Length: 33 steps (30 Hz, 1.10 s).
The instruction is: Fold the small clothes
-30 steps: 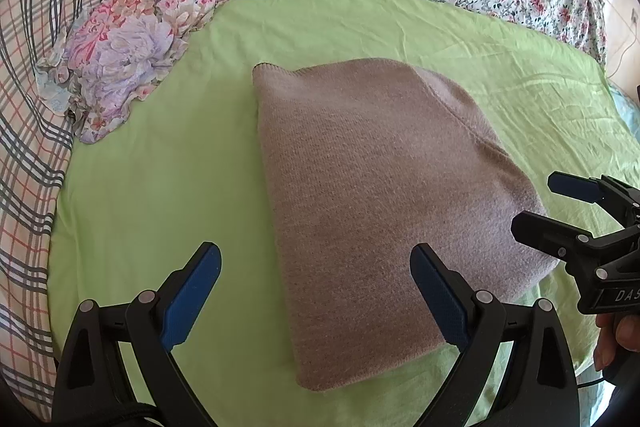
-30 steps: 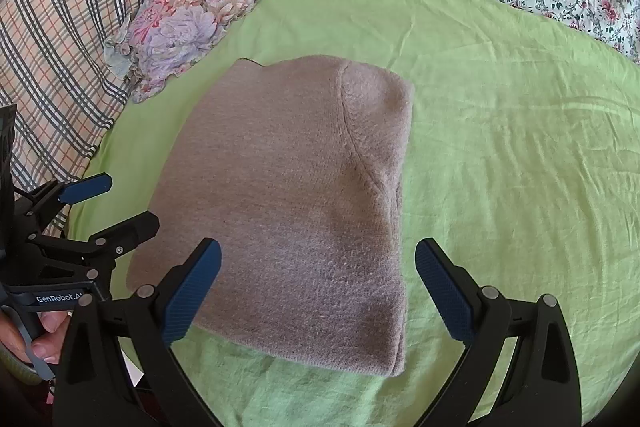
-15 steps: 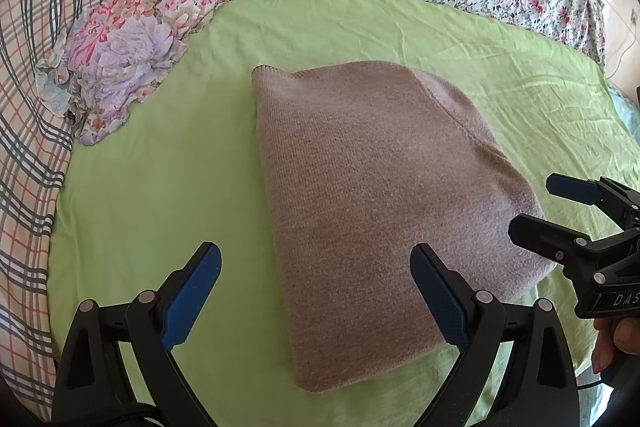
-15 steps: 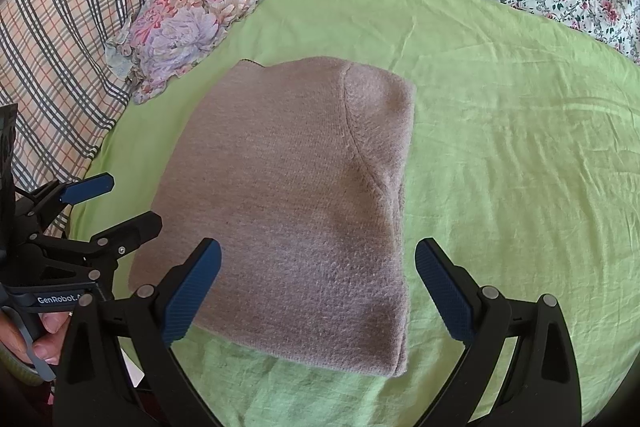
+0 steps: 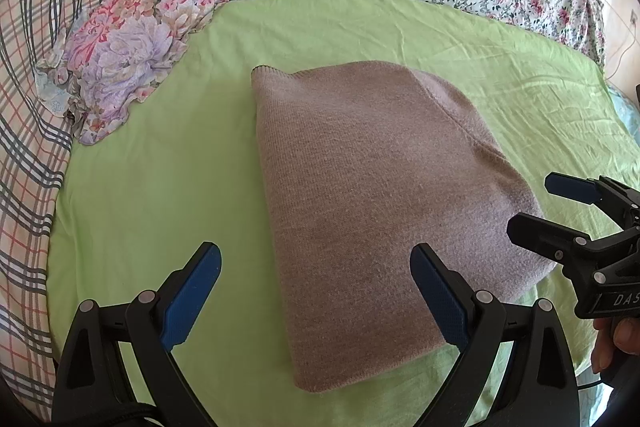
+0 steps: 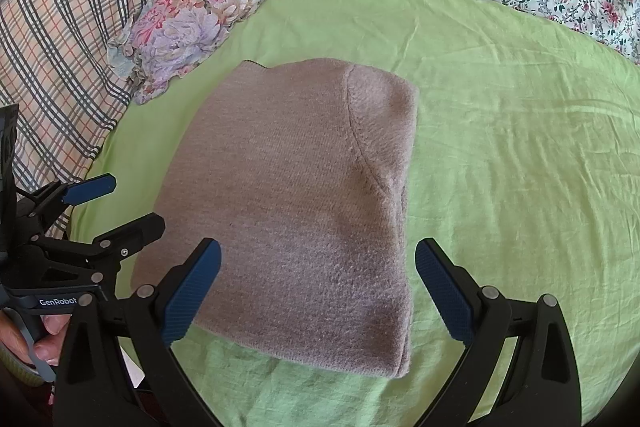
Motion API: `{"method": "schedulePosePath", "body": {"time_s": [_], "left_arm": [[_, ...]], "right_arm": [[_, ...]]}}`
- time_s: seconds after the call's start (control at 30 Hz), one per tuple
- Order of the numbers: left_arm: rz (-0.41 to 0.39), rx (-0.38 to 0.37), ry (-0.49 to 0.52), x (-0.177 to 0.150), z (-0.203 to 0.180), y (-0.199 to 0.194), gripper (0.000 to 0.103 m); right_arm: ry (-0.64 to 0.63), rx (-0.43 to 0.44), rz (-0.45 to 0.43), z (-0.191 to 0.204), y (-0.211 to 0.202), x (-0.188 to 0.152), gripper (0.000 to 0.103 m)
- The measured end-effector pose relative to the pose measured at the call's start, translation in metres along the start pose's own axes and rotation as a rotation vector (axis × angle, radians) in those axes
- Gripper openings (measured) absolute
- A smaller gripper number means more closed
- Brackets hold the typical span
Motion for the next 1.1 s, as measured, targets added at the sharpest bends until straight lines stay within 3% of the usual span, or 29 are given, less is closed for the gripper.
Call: {"method": "schedulePosePath", "body": {"time_s": [0.13,1.1], "left_arm": [[0.0,-0.024,-0.019,0.003,0.002,0.003,0.096],[0.019,0.049,-0.01,0.017,-0.002,0.023,0.096]], "right_arm": [[0.004,-0.002,-0.001,0.0,0.001,0.0,0.098],[0.063,0.015,-0.005,-0.012,0.019,0.007,0.098]]}}
Point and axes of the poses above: each gripper's, at about its wrist camera, not at the fingertips, and y roughly the way its jaws point, z to its left, x to its top, the point moved 1 cm from there along y, roughly the way its jaws point, and after that the axes turned 6 degrees about -y, right-handed, at the moved point
